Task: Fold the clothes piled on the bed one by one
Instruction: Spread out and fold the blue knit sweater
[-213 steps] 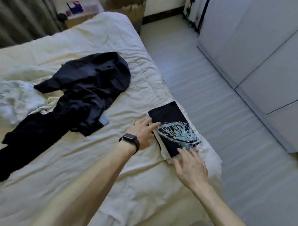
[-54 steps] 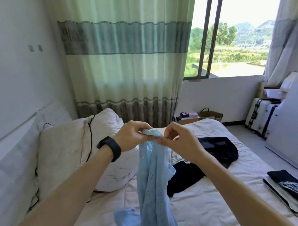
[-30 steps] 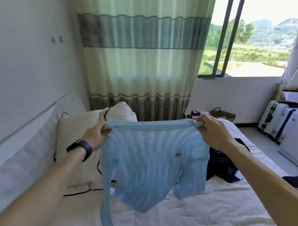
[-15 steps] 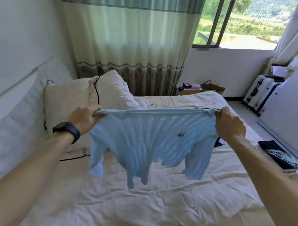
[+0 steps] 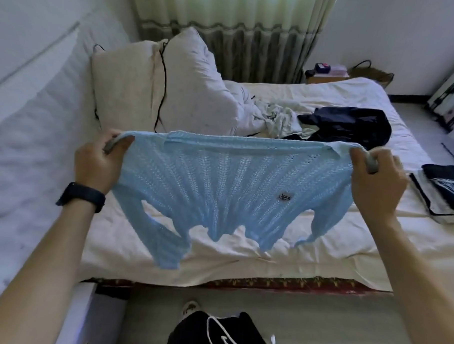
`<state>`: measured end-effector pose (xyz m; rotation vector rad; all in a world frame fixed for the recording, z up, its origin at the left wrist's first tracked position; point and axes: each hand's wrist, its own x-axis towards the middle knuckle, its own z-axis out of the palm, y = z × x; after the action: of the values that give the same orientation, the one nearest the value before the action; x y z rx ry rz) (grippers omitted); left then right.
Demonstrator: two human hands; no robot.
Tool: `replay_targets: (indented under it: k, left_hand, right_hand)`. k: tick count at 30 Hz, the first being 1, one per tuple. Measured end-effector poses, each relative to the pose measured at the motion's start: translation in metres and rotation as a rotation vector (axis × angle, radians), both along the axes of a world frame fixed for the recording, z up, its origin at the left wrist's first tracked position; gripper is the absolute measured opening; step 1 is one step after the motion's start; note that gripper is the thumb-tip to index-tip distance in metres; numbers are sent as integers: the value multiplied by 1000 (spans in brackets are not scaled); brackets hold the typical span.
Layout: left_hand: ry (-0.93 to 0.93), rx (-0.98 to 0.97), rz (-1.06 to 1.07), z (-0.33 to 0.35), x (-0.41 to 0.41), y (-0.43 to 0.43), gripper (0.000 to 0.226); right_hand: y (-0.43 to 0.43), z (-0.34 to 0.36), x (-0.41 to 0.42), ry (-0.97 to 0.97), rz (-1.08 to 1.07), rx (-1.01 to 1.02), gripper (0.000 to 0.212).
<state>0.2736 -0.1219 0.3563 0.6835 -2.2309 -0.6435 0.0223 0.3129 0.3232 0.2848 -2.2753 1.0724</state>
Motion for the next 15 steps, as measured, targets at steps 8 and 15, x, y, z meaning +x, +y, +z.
replay_targets:
  k: [8,15]
  left_hand:
    - [-226,-7,9,-14,-42,-20,31]
    - [-498,17,40,-79,-115,-64,35]
  right_hand:
    - [-20,-11,-32,-121,99,32,39]
    - [-81,-58,-103,-351,173,221,36]
